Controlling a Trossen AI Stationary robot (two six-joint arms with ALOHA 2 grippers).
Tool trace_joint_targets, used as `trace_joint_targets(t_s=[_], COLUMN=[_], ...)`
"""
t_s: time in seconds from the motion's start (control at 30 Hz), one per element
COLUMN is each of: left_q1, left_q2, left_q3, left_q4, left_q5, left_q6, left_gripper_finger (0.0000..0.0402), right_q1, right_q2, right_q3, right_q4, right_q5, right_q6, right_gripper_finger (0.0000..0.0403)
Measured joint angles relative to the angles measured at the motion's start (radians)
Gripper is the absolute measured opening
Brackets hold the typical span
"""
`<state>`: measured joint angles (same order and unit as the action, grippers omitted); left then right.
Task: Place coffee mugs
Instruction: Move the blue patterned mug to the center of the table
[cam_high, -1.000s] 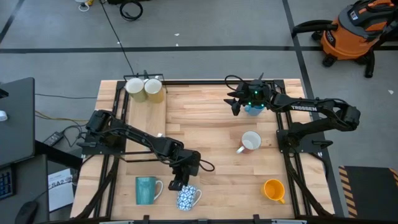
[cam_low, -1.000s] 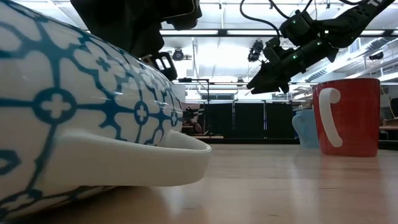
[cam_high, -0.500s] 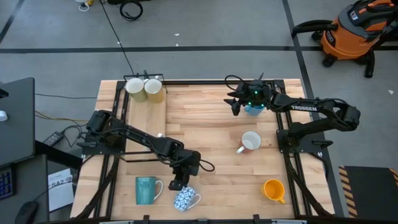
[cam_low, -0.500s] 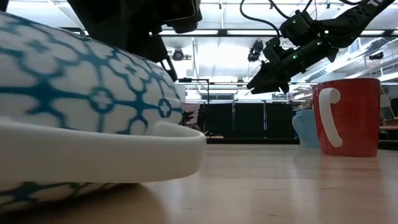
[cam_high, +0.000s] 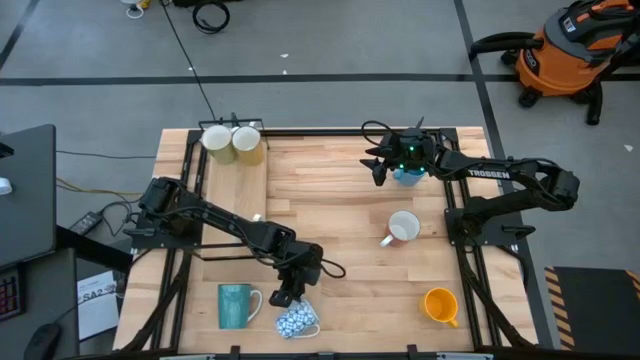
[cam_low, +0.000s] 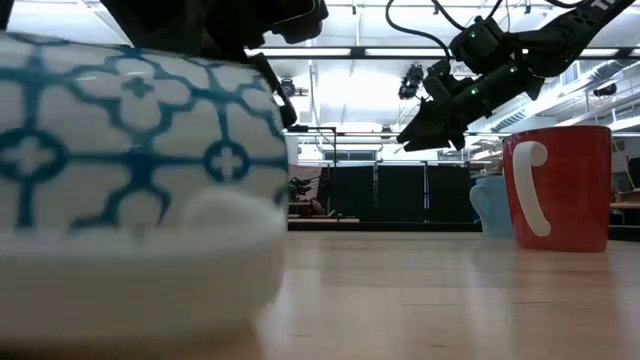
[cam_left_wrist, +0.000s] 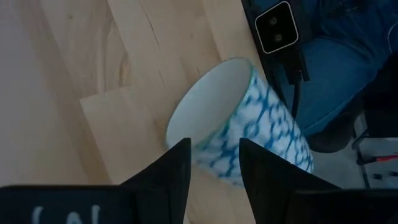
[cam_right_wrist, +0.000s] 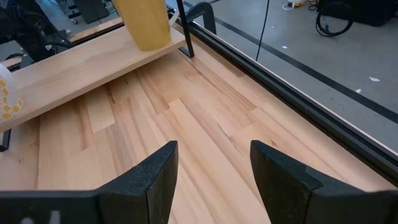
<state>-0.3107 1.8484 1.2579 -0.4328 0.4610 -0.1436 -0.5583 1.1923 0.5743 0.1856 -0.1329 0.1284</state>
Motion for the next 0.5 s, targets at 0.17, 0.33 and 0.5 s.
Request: trace_joint_targets(t_s=[0.17, 0.33, 0.5], left_q1=[0.006, 0.025, 0.039], left_q2=[-0.001, -0.027, -0.090], left_q3=[0.000, 0.000, 0.000], left_q4=[0.000, -0.015, -0.039], left_q5=[0.003, -0.003, -0.042], left_q6=[0.002, -0.003, -0.060], left_gripper_finger=[0.0141, 0.0141, 0.0141], right_q1=[0.000, 0.000, 0.017], right_q2=[0.000, 0.000, 0.000], right_q3=[0.000, 0.000, 0.000], right_q4=[0.000, 0.033, 0.146], right_q5=[0.000, -0.031, -0.206], right_q6=[0.000, 0.007, 0.009], right_gripper_finger=[0.0207, 0.0207, 0.0207])
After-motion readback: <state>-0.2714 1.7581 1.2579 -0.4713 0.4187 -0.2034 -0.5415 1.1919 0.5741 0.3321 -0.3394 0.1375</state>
